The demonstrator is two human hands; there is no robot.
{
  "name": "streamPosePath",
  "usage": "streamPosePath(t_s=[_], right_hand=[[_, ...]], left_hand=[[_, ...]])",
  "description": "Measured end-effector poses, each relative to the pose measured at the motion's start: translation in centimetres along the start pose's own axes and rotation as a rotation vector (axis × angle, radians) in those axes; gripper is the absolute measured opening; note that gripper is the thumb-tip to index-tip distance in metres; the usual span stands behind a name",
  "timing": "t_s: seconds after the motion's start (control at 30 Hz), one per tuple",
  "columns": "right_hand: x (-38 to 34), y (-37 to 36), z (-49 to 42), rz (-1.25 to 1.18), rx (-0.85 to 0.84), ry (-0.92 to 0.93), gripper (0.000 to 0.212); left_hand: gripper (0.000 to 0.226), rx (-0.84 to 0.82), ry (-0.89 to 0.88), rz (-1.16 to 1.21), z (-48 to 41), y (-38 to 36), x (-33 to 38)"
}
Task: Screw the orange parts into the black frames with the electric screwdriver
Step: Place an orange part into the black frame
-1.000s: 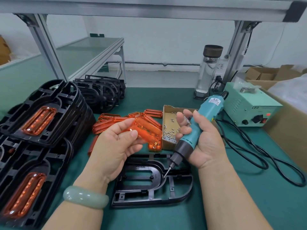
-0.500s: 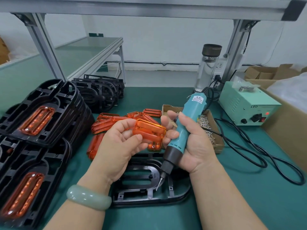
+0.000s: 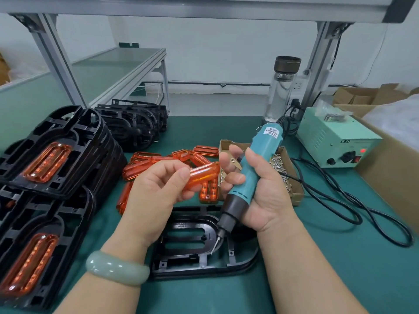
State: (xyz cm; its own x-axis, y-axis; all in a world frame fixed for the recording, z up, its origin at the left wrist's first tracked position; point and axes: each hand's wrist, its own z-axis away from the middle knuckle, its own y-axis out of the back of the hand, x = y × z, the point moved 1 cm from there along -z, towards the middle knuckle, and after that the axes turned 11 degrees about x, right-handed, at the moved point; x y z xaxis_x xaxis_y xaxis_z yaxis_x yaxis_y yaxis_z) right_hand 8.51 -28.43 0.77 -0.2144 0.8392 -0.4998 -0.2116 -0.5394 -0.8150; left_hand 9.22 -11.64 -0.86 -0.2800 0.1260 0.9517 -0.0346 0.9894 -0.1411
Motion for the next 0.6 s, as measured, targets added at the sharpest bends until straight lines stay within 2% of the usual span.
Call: streamPosePath(t_s=[0.1, 0.23, 0.3, 0.47, 0.6], right_hand=[[0.1, 0.0, 0.0, -0.007, -0.027, -0.011, 0.027], [0.1, 0.0, 0.0, -0.009, -0.071, -0.023, 0.028], [0.0, 0.1, 0.1, 0.030, -0.084, -0.018, 0.027], [-1.0, 0.4, 0.2, 0.091, -0.072, 0.001, 0.026], [-1.7, 0.6, 0.1, 0.078, -0.025, 0.046, 0.024]], left_hand=[[0.010, -0.054, -0.053, -0.117, 0.0, -0.2, -0.2], [0.040, -0.159, -0.043, -0.158, 0.0, 0.0, -0.3], [0.047, -0.179, -0.108, -0.261, 0.2, 0.2, 0.0], [0.058, -0.139, -0.386, -0.699, 0.6, 1.0, 1.5], [0.067, -0.166, -0.419, -0.800, 1.5, 1.8, 2.3]])
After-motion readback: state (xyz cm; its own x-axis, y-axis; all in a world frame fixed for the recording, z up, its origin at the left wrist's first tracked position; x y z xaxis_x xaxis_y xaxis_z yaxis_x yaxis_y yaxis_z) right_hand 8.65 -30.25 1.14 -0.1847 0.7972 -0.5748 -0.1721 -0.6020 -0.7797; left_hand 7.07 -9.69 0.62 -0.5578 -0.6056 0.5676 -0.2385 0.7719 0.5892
